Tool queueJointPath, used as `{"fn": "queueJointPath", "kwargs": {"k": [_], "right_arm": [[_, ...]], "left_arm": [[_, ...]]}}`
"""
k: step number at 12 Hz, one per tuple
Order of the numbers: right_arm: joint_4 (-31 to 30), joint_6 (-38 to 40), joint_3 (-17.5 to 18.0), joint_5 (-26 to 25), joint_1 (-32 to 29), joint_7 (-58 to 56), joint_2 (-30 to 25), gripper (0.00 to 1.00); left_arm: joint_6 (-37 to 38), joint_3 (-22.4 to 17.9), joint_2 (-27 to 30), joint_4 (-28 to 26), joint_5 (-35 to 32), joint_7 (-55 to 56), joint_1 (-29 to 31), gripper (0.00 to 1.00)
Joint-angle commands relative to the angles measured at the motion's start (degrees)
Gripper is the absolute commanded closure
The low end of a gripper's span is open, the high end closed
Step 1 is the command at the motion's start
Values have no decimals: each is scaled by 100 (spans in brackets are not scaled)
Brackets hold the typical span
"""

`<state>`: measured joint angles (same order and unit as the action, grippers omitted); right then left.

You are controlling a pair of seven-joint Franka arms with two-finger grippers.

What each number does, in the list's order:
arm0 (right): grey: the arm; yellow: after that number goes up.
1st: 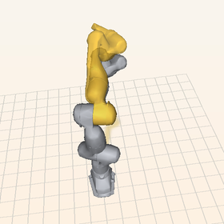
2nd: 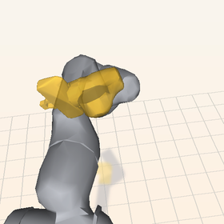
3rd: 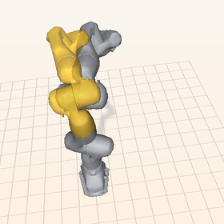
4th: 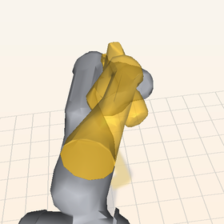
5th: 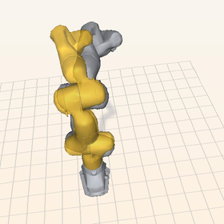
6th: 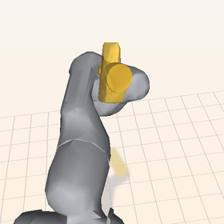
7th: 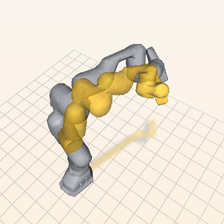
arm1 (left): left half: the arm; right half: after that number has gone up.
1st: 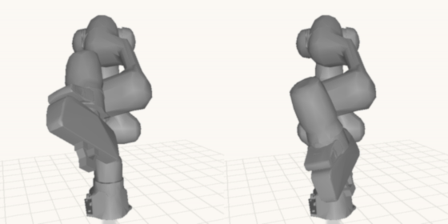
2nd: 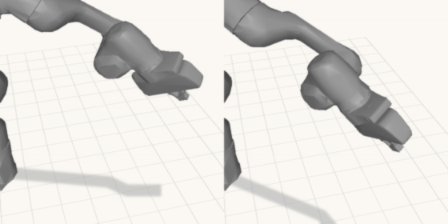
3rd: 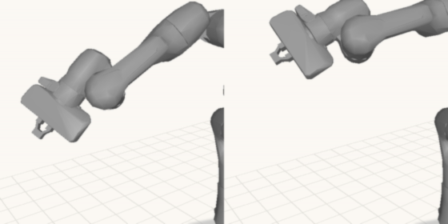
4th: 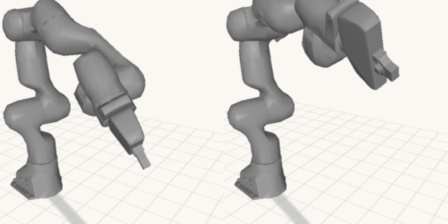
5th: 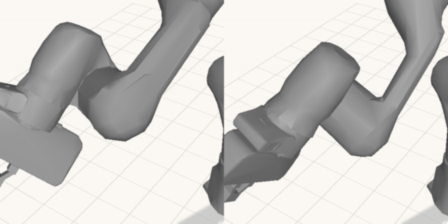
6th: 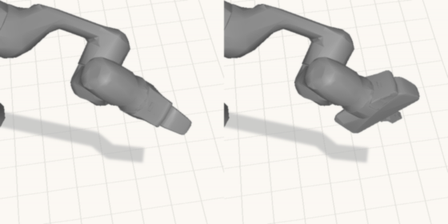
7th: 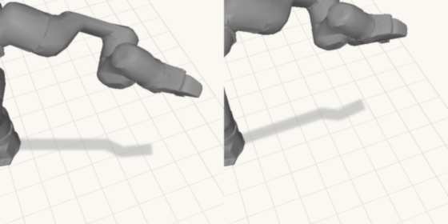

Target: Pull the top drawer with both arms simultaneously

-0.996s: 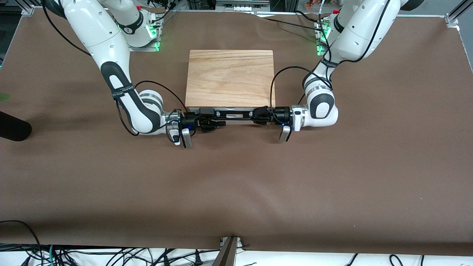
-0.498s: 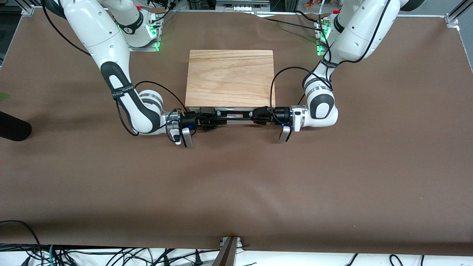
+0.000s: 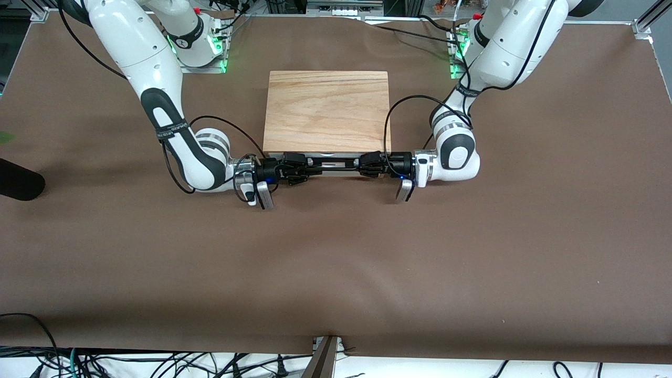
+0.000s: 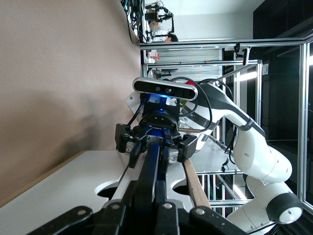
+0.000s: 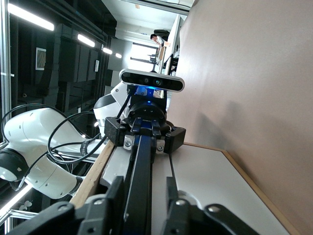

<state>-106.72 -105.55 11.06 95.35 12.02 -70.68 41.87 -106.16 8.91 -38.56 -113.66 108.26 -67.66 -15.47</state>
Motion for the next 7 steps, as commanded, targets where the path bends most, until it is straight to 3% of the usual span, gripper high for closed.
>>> {"fn": "queueJointPath", "kwargs": {"k": [1, 4, 7], "right_arm": [[-182, 78, 115, 80, -95, -148, -56, 73], [-182, 69, 115, 80, -95, -148, -56, 78], [-182, 69, 124, 89, -95, -148, -56, 100]], "left_arm": [[-212, 58, -363, 134, -217, -142, -114, 100], [-221, 58, -372, 143, -217, -142, -114, 100], [-221, 58, -372, 143, -217, -133, -114, 100]]}}
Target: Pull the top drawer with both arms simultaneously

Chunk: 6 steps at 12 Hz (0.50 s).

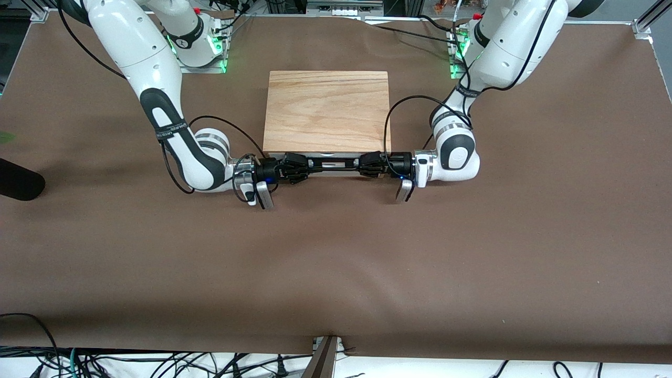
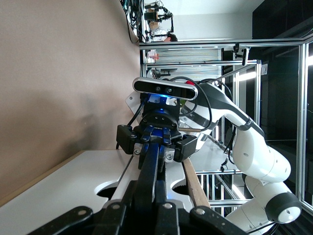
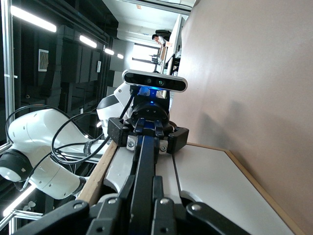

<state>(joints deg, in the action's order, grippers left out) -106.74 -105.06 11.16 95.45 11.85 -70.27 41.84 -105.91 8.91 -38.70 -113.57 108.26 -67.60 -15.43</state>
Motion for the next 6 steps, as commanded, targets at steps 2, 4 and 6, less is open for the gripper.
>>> {"fn": "queueJointPath", "kwargs": {"k": [2, 4, 6], "right_arm": [[-171, 21, 115, 88, -78, -180, -53, 100], [-119, 12, 97, 88, -78, -119, -53, 100], [4, -14, 53, 88, -78, -14, -71, 100]], "left_arm": [[-246, 58, -366, 142, -209, -140, -118, 100], [-263, 58, -357, 142, -191, -140, -127, 100], [-281, 58, -392, 247, -200, -44, -127, 100]]}}
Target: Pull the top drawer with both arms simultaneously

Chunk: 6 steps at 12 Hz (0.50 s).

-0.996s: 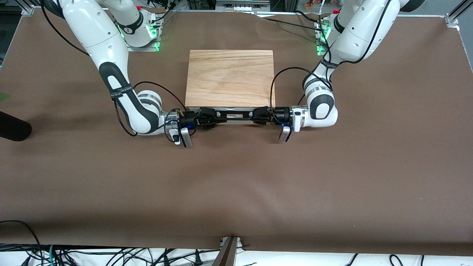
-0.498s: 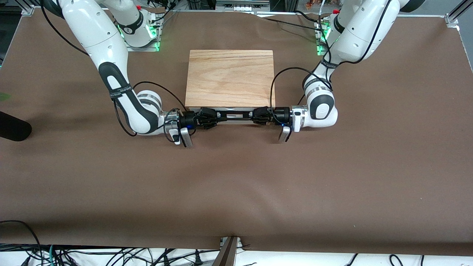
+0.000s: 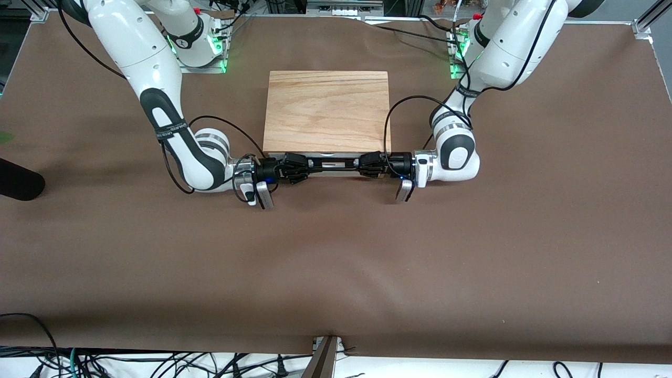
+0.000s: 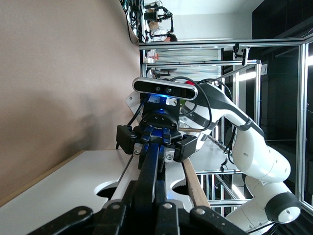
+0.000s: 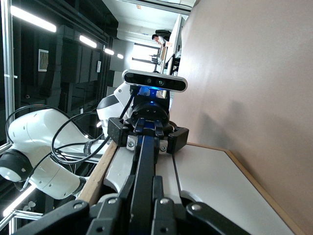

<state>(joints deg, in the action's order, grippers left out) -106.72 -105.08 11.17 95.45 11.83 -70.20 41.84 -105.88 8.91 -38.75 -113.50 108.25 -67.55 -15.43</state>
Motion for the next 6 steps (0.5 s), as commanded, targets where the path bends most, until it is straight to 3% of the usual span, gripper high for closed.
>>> {"fn": "queueJointPath", "kwargs": {"k": [1, 6], "right_arm": [[63, -21, 52, 88, -76, 76, -88, 100], [503, -161, -9, 62, -111, 515, -79, 100]], "left_arm": [[-293, 58, -414, 293, -200, -4, -127, 100], [-293, 58, -651, 680, -252, 312, -92, 100]]}}
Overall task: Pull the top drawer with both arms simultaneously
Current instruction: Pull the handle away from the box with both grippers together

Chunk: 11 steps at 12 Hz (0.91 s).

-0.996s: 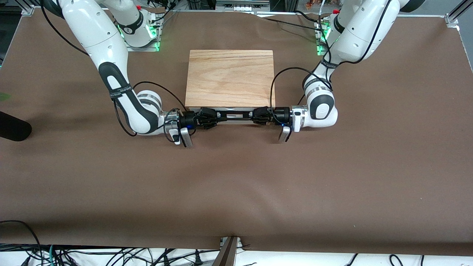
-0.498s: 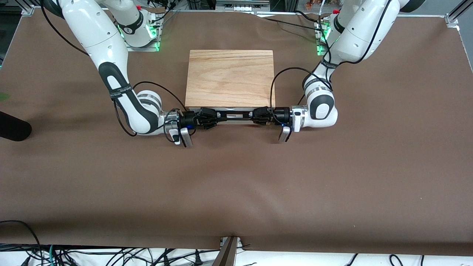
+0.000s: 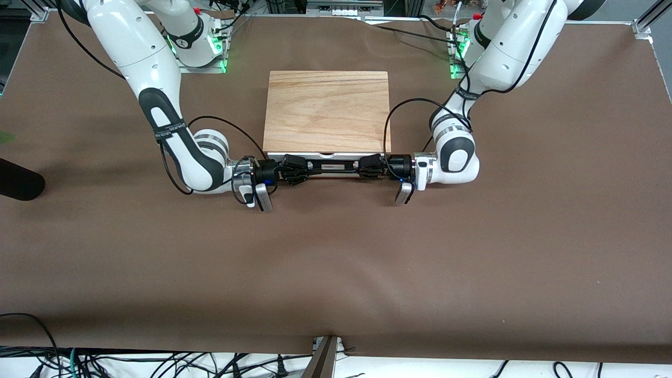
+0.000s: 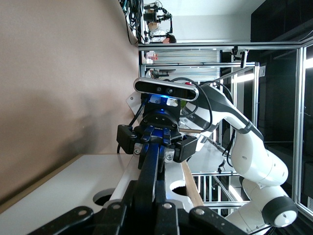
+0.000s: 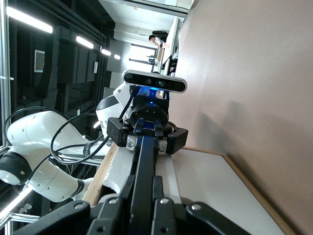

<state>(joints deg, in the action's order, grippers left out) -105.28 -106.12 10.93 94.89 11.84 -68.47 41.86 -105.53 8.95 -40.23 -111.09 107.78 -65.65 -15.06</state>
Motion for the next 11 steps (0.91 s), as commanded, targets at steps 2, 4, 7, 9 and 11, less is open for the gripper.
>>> {"fn": "queueJointPath", "kwargs": {"k": [2, 4, 7, 9, 11], "right_arm": [[482, -93, 14, 108, -120, 483, -82, 100], [579, -102, 14, 108, -120, 510, -47, 100], [746, -198, 5, 65, -164, 694, -38, 100], [807, -199, -21, 64, -164, 703, -11, 100], [851, -199, -21, 64, -173, 712, 15, 100]], "left_arm": [[-328, 46, -591, 553, -205, 236, -111, 100], [-328, -7, -653, 580, -222, 403, -76, 100], [-337, -112, -680, 597, -318, 675, -23, 100], [-337, -226, -679, 763, -599, 1035, 12, 100], [-346, -253, -688, 799, -627, 1098, 12, 100]]}}
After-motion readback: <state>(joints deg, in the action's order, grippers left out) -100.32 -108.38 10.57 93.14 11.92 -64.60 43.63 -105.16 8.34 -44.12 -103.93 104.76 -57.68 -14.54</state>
